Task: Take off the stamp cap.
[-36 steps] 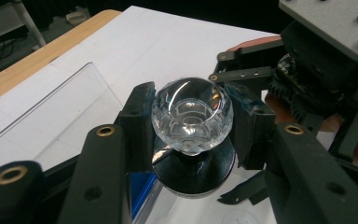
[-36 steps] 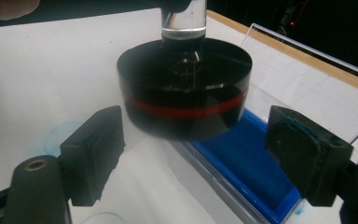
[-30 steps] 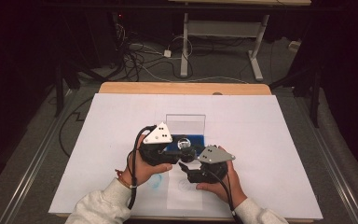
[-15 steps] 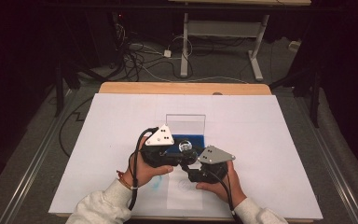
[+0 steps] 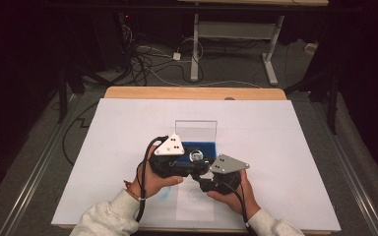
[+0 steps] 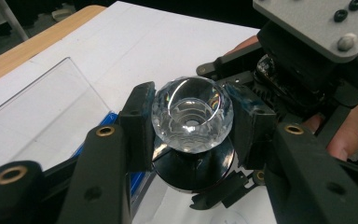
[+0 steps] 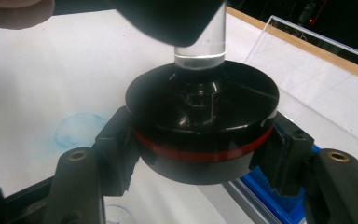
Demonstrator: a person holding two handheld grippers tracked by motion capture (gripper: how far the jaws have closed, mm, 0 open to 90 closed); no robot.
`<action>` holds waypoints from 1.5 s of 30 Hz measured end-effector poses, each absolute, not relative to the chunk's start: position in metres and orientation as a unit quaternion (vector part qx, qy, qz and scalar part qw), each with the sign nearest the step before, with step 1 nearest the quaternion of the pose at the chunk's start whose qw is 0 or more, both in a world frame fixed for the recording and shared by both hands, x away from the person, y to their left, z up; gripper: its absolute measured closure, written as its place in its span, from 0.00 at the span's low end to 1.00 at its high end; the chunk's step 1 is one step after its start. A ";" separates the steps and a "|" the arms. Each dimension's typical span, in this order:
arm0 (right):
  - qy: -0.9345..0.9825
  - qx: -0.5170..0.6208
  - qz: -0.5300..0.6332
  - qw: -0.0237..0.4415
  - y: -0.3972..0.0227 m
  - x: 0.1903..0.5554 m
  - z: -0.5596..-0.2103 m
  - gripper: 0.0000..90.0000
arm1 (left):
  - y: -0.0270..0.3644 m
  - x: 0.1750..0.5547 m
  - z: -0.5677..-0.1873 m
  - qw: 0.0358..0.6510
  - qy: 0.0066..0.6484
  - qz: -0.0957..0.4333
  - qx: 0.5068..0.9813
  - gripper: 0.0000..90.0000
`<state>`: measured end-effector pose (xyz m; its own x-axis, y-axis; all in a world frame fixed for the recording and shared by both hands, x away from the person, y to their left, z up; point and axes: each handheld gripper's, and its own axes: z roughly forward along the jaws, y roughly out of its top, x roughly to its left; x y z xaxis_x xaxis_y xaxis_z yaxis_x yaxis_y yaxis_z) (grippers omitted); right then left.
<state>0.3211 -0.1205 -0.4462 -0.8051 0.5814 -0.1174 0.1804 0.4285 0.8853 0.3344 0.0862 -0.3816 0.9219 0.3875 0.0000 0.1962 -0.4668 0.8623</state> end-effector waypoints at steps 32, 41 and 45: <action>0.868 0.190 0.391 0.239 -0.117 0.309 -0.442 0.43 | 0.089 0.331 -0.393 0.476 0.159 0.071 0.862 0.61; 0.877 0.181 0.379 0.234 -0.114 0.307 -0.445 0.44 | 0.088 0.333 -0.392 0.470 0.156 0.058 0.867 0.61; 0.875 0.175 0.379 0.245 -0.114 0.306 -0.442 0.44 | 0.091 0.335 -0.391 0.478 0.157 0.049 0.863 0.61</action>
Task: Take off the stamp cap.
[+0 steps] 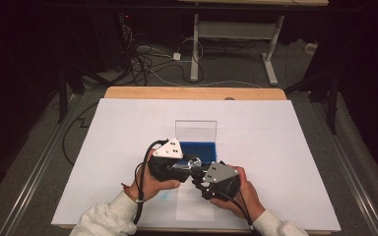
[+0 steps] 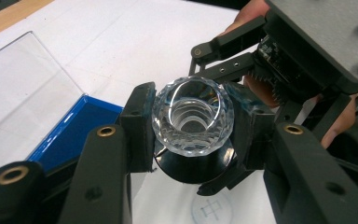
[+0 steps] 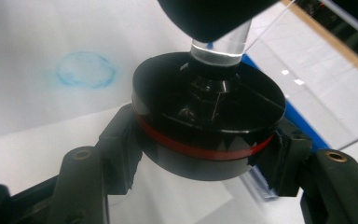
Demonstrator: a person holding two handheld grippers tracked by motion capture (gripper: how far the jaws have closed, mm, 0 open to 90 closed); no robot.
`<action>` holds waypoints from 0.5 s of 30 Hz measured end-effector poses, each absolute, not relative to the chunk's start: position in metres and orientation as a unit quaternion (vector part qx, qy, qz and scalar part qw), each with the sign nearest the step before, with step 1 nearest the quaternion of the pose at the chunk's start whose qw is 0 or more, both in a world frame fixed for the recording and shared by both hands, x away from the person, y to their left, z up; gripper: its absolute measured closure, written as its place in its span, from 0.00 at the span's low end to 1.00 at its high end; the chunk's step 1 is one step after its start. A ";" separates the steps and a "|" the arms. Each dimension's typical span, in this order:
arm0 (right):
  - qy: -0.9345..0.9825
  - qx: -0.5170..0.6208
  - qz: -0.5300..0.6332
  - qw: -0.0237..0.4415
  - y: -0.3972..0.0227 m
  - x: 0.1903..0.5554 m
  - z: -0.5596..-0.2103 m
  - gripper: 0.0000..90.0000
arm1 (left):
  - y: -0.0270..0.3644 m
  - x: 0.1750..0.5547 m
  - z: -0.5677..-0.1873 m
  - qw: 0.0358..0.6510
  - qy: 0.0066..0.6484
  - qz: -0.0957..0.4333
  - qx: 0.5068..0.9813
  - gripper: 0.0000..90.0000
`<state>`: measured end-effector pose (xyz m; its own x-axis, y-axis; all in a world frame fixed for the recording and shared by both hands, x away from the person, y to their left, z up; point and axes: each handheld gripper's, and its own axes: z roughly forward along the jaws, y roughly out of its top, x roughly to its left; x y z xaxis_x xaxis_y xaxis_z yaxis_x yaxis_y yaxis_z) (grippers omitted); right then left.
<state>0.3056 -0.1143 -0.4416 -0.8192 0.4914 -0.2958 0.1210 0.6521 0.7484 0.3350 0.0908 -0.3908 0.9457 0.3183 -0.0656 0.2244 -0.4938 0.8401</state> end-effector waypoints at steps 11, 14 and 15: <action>0.885 0.168 0.361 0.242 -0.114 0.305 -0.445 0.44 | 0.089 0.337 -0.398 0.471 0.157 0.037 0.867 0.61; 0.880 0.176 0.372 0.236 -0.115 0.305 -0.447 0.44 | 0.090 0.338 -0.399 0.479 0.157 0.038 0.863 0.61; 0.877 0.185 0.389 0.214 -0.116 0.307 -0.448 0.43 | 0.089 0.337 -0.399 0.480 0.155 0.037 0.863 0.61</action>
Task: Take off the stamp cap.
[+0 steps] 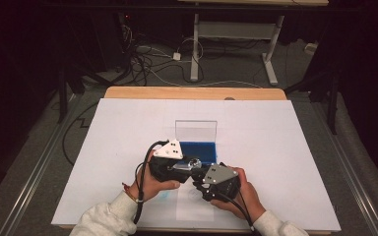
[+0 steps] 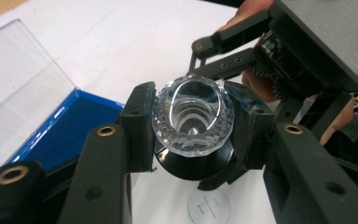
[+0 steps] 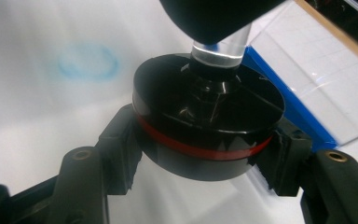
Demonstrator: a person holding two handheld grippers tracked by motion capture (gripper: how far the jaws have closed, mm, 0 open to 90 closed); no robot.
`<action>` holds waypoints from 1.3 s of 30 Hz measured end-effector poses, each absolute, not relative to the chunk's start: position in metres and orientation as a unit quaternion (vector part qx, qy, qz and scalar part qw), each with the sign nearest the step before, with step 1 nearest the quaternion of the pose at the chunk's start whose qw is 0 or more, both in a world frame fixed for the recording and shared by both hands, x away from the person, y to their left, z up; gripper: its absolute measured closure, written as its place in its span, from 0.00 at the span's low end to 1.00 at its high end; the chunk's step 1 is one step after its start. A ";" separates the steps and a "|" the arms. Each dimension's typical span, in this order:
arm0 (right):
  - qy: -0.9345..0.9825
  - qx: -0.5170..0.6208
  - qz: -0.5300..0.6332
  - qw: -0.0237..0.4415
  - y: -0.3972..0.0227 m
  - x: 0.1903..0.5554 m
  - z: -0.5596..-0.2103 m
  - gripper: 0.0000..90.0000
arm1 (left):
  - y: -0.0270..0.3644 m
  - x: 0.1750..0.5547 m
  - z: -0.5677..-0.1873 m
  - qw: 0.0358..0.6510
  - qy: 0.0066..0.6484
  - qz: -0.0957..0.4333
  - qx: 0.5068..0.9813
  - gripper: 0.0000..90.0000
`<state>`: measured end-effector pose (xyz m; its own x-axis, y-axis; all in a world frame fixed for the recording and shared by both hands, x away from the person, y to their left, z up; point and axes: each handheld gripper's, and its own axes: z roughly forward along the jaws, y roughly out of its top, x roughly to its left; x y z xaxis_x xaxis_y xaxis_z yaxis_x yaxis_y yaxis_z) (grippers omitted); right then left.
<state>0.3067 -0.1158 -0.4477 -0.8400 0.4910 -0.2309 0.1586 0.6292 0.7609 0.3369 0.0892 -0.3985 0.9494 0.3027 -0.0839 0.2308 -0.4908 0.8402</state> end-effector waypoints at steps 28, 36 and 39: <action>0.882 0.190 0.383 0.200 -0.119 0.307 -0.447 0.43 | 0.086 0.330 -0.405 0.484 0.149 0.051 0.861 0.61; 0.913 0.121 0.349 0.172 -0.093 0.293 -0.451 0.43 | 0.082 0.337 -0.414 0.467 0.161 0.051 0.868 0.61; 0.909 0.132 0.343 0.196 -0.100 0.295 -0.452 0.43 | 0.089 0.339 -0.408 0.477 0.166 0.058 0.861 0.61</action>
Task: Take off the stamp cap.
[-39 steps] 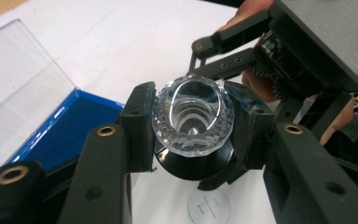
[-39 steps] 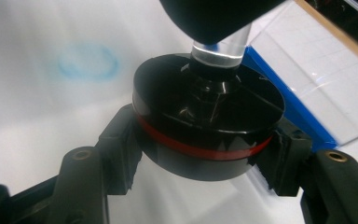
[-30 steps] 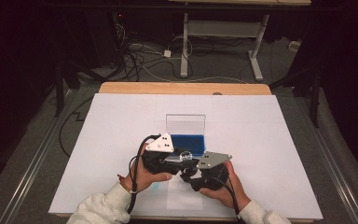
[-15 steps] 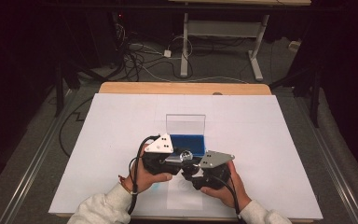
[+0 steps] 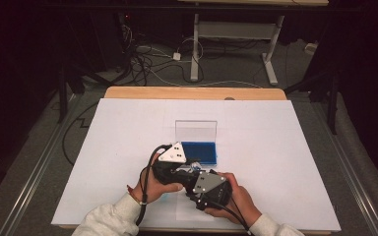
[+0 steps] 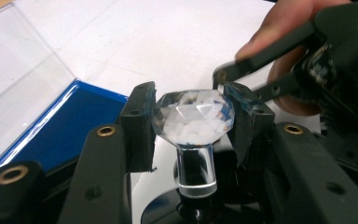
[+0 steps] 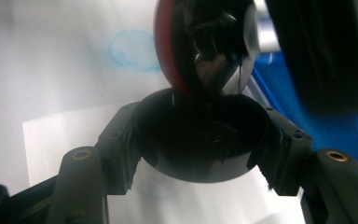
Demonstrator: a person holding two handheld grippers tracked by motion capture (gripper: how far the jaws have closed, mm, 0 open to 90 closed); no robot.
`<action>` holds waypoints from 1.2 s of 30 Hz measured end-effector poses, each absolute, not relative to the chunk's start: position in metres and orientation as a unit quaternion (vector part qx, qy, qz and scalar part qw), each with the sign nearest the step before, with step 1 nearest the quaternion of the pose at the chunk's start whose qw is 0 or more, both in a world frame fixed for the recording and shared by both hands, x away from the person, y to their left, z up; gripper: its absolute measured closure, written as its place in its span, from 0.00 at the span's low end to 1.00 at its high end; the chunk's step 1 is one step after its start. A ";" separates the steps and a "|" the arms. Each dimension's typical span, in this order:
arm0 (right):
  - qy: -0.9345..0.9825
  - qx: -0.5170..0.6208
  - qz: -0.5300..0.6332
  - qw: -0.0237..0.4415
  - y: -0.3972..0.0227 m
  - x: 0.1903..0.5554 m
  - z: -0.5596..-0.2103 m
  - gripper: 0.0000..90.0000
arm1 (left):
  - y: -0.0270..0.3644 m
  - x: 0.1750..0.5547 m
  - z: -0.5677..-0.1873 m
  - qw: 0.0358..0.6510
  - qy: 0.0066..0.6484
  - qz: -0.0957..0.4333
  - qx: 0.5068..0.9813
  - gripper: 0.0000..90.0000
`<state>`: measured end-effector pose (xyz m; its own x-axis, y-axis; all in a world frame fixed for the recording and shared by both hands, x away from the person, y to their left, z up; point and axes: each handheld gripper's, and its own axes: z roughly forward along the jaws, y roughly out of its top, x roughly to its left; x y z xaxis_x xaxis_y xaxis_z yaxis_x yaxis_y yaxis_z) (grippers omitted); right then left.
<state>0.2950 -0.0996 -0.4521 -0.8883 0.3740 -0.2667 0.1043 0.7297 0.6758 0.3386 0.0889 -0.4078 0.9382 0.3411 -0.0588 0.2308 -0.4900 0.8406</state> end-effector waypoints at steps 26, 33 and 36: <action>0.864 0.221 0.387 0.234 -0.166 0.302 -0.430 0.43 | 0.110 0.343 -0.394 0.478 0.183 0.088 0.855 0.61; 0.848 0.237 0.406 0.245 -0.185 0.298 -0.424 0.43 | 0.117 0.344 -0.389 0.484 0.189 0.097 0.849 0.61; 0.841 0.244 0.411 0.252 -0.194 0.296 -0.421 0.43 | 0.120 0.344 -0.387 0.484 0.191 0.102 0.848 0.61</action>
<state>0.2959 -0.1937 -0.4214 -0.7543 0.6173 -0.2236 0.2029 0.5431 0.8148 0.3441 0.1203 -0.3868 0.9061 0.4229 -0.0127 0.2256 -0.4574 0.8602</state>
